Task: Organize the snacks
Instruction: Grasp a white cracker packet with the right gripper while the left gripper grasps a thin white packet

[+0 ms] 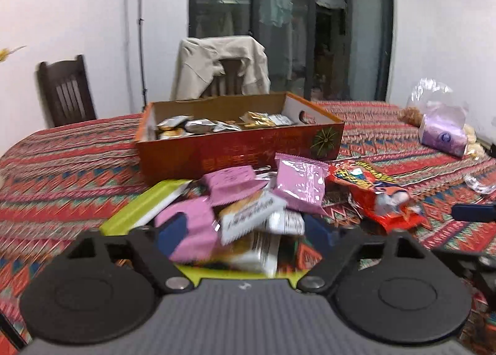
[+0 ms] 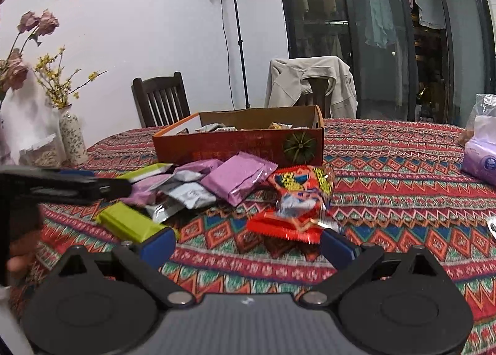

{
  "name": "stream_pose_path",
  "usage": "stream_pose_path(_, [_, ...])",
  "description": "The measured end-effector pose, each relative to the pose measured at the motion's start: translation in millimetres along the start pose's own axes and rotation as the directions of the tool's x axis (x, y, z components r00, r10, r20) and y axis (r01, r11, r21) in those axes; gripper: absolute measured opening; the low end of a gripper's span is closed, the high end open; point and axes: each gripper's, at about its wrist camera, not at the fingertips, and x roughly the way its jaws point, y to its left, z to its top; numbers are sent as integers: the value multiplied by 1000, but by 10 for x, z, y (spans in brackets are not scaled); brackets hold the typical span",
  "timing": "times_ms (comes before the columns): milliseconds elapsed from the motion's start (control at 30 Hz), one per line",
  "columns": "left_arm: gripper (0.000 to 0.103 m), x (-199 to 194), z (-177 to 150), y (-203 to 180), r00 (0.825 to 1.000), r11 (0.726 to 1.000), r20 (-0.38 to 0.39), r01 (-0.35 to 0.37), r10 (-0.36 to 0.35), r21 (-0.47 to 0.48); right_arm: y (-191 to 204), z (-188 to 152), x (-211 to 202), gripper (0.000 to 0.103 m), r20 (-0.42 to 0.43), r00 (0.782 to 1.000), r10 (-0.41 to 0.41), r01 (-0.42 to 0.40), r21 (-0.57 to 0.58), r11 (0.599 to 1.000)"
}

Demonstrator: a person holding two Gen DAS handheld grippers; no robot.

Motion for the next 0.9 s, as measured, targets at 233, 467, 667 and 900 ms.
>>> stream_pose_path(233, [35,606,69,-11,993,998,-106,58,-54,36,27,118,202,100,-3,1000,11,-11,-22,1000])
stream_pose_path(467, [8,212,95,239,997,994,-9,73,-74,-80,147,247,348,99,4,999,45,-44,-38,998])
stream_pose_path(667, [8,-216,-57,608,998,972,35,65,-59,-226,304,454,665,97,-34,983,180,-179,31,983])
stream_pose_path(900, [9,-514,-275,821,999,967,35,42,-35,-252,487,619,1404,90,-128,979,157,-146,91,985])
